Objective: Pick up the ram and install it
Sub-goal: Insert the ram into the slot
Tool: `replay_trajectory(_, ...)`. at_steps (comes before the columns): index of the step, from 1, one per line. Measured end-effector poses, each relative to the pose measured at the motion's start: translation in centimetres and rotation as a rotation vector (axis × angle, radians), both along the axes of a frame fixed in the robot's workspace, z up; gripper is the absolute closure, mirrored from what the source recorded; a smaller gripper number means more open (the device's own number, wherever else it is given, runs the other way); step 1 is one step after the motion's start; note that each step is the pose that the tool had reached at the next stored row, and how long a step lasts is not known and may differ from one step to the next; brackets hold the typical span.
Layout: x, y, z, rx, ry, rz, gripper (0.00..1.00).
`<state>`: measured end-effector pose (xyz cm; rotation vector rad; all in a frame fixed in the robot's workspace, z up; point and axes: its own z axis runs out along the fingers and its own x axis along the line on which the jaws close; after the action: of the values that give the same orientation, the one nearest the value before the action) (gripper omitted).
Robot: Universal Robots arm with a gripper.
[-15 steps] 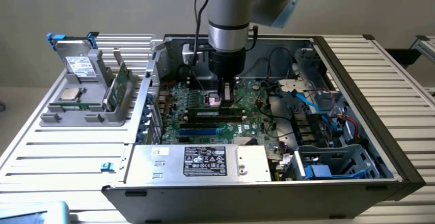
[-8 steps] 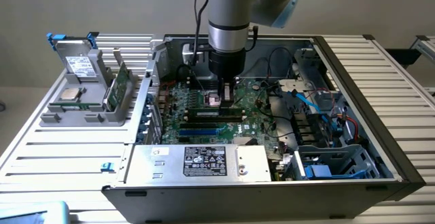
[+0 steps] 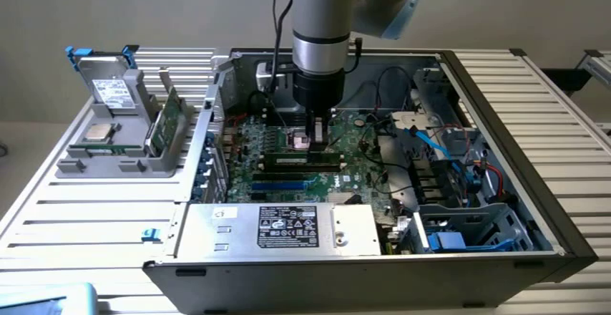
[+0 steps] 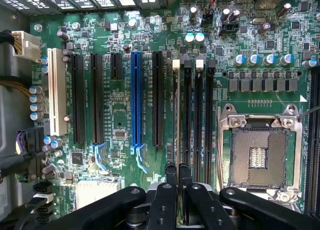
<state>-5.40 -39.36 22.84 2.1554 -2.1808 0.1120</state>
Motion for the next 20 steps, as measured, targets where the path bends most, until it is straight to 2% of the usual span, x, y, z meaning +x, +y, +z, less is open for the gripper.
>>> replay_trajectory(12,0.05,0.00,-0.07,-0.0001,-0.0004,-0.003,0.87)
replay_trajectory(20,-0.02,0.01,-0.23,0.0000,-0.0041,-0.003,0.87)
